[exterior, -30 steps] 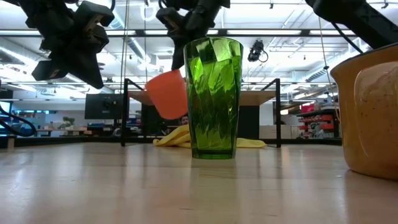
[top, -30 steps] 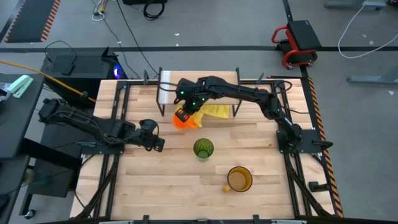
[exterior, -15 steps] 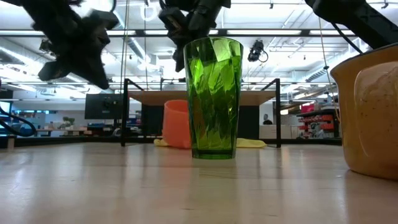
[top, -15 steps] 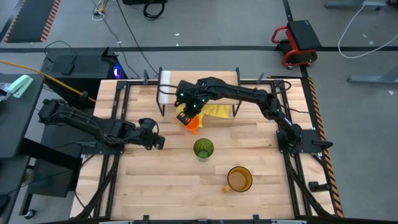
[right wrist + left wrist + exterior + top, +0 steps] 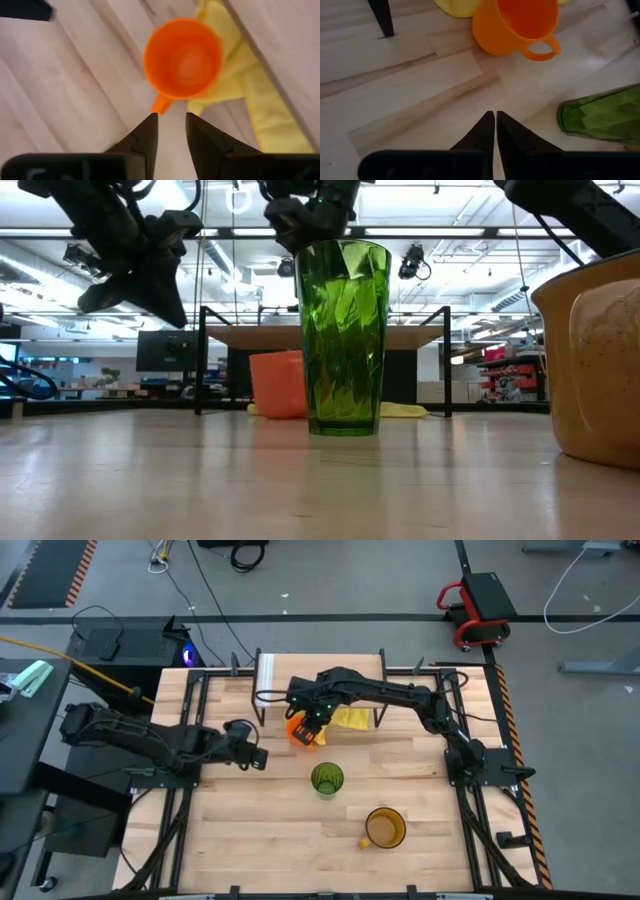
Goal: Stack small to large cups/mugs on shelf
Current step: Put the orange mug on the shelf
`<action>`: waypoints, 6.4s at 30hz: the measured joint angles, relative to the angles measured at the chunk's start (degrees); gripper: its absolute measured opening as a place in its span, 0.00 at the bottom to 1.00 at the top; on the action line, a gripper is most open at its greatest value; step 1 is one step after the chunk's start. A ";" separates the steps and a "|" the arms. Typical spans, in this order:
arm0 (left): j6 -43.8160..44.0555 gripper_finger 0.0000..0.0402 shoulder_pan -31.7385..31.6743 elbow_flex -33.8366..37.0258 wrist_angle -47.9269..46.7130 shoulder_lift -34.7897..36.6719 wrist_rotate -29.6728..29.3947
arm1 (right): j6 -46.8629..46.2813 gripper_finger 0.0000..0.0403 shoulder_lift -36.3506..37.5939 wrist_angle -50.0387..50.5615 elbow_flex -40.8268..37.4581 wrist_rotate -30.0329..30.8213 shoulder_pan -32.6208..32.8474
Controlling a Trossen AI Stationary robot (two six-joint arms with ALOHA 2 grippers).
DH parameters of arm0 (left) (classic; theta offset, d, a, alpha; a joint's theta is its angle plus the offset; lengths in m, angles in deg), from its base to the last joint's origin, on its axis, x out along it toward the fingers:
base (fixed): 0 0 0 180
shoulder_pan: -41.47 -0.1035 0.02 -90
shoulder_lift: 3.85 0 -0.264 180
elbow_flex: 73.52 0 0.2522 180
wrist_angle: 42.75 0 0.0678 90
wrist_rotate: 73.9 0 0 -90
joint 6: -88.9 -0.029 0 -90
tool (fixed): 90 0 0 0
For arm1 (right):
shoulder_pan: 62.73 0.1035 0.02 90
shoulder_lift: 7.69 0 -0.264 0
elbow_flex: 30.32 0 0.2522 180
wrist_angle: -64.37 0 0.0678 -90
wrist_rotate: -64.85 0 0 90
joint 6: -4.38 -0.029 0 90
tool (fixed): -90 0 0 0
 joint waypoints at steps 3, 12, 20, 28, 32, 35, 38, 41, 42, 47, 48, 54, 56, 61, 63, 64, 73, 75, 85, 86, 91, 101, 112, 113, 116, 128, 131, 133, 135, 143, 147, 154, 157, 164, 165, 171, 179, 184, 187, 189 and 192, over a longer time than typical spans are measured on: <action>-1.38 0.04 -0.42 0.00 0.84 0.00 0.18 | -1.40 0.30 -0.18 -1.73 0.00 0.44 0.01; -3.01 0.06 -0.44 0.00 1.52 0.00 1.66 | -5.00 0.30 -0.28 -5.80 -7.74 2.14 -0.97; -3.03 0.09 -0.44 0.00 1.48 0.00 1.97 | -5.60 0.30 -0.37 -7.00 -9.83 4.53 -0.73; -3.04 0.08 -0.44 0.00 1.45 0.00 1.97 | -7.85 0.30 -0.37 -10.12 -9.84 5.67 -1.38; -3.05 0.07 -0.44 0.00 1.45 0.00 1.97 | -8.45 0.30 -0.37 -10.21 -9.84 7.38 -1.76; -3.05 0.07 -0.44 0.00 1.45 0.00 1.97 | -8.44 0.30 -0.37 -10.17 -9.84 7.47 -2.00; -3.05 0.08 -0.44 0.00 1.45 0.00 1.97 | -8.51 0.30 -0.26 -11.56 -11.32 7.45 -1.98; -3.07 0.09 -0.44 0.00 1.43 0.00 1.97 | -8.52 0.30 -0.39 -11.76 -13.26 7.43 -1.80; -3.07 0.09 -0.44 0.00 1.43 0.00 1.97 | -8.66 0.30 -0.39 -12.66 -13.84 7.43 -1.69; -3.12 0.09 -0.44 0.00 1.43 0.00 1.97 | -9.53 0.30 -0.39 -14.88 -14.70 7.43 -1.57; -3.16 0.09 -0.44 0.00 1.43 0.00 1.97 | -9.53 0.30 -0.37 -15.19 -14.69 7.43 -1.56; -3.14 0.07 -0.44 0.00 1.43 -0.02 1.97 | -10.22 0.30 -0.37 -15.04 -14.69 7.43 -1.89; -3.14 0.07 -0.44 0.00 1.43 -0.02 1.97 | -11.04 0.29 -0.37 -15.43 -15.47 7.45 -1.93; -3.12 0.09 -0.44 -0.02 1.43 -0.02 2.16 | -11.87 0.23 -0.22 -15.84 -18.52 7.76 -1.93; -3.12 0.09 -0.44 -0.02 1.43 -0.02 2.31 | -12.50 0.20 -0.07 -15.96 -19.46 8.11 -1.87; -3.12 0.09 -0.44 -0.02 1.43 -0.02 2.34 | -12.54 0.18 -0.07 -16.02 -19.69 8.28 -1.84; -3.07 0.05 -0.44 -0.02 1.43 -0.02 2.36 | -11.12 0.03 -0.34 -17.36 -18.35 8.66 -1.71; -3.07 0.05 -0.44 -0.02 1.43 -0.02 2.36 | -10.60 0.02 -0.37 -17.34 -18.23 8.63 -1.71; -3.09 0.07 -0.44 -0.02 1.41 -0.02 2.36 | -10.92 0.02 0.41 -15.50 -17.79 5.69 0.62; -3.09 0.07 -0.44 -0.02 1.41 -0.02 2.36 | -10.97 0.02 0.69 -14.46 -17.37 5.49 0.99; -3.23 0.05 -0.44 -0.02 1.43 -0.02 2.36 | -10.07 0.01 1.53 -7.19 -12.11 5.59 2.04; -3.42 0.06 -0.42 -0.02 1.48 -0.02 3.59 | -9.26 0.01 2.67 1.83 -0.33 5.98 0.69; -3.36 0.05 -0.40 -0.02 1.50 -0.02 3.89 | -8.45 0.01 9.76 8.25 -0.04 6.37 -4.30; -3.31 0.04 -0.40 -0.02 1.48 -0.02 3.89 | -8.43 0.01 10.67 8.56 -0.04 6.39 -4.94; -3.23 0.04 -0.40 -0.02 1.48 -0.02 3.89 | -8.37 0.01 13.77 9.81 -0.04 7.84 -7.17; -1.22 0.06 -0.44 -0.02 1.48 -0.02 3.92 | -6.02 0.01 19.60 12.00 -0.04 9.42 -19.56; -0.96 0.05 -0.44 -0.02 1.48 -0.02 3.91 | -4.99 0.01 18.96 11.98 -0.04 8.67 -21.11; -0.18 0.04 -0.44 -0.02 1.48 -0.02 3.91 | -4.03 0.01 17.94 11.97 -0.04 8.07 -21.57; 0.10 0.03 -0.44 -0.02 1.48 -0.02 3.91 | -3.59 0.01 16.85 11.97 -0.07 7.65 -21.61; 0.56 0.06 -0.42 -0.02 1.48 -0.02 4.93 | -1.37 0.01 14.12 11.95 -0.09 7.24 -21.39; 0.86 0.07 -0.40 -0.02 1.48 -0.02 5.01 | -0.71 0.01 14.12 11.95 -0.09 7.32 -21.82; 1.34 0.05 -0.26 -0.02 1.48 -0.02 5.05 | 0.59 0.01 14.12 11.95 -0.09 7.43 -22.26; 1.34 0.04 -0.24 -0.02 1.48 -0.02 5.15 | 1.00 0.01 14.12 11.95 -0.09 7.25 -22.24; 1.28 0.05 -0.24 -0.02 1.48 -0.02 5.36 | 2.03 0.01 14.12 11.95 -0.09 7.21 -22.13; 1.26 0.05 -0.24 -0.02 1.48 -0.02 5.36 | 2.12 0.01 14.12 11.95 -0.09 7.21 -22.13; 0.88 0.05 -0.24 -0.02 1.48 -0.02 5.36 | 2.31 0.01 14.12 11.95 -0.09 7.21 -22.13; 0.09 0.03 -0.24 -0.02 1.45 -0.02 5.38 | 2.68 0.01 14.45 12.00 -4.91 6.57 -21.85; 0.05 0.05 -0.24 -0.02 1.45 0.00 5.38 | 3.11 0.01 14.73 11.67 -7.58 6.71 -21.80; 0.04 0.06 -0.24 -0.02 1.45 0.00 5.38 | 3.03 0.01 14.73 11.66 -7.65 6.73 -21.90; 0.03 0.07 -0.24 -0.02 1.45 0.00 5.38 | 2.99 0.02 15.03 11.75 -7.74 6.76 -22.29; 0.03 0.06 -0.24 -0.02 1.45 0.00 5.40 | 2.12 0.03 15.34 12.14 -7.69 7.26 -22.62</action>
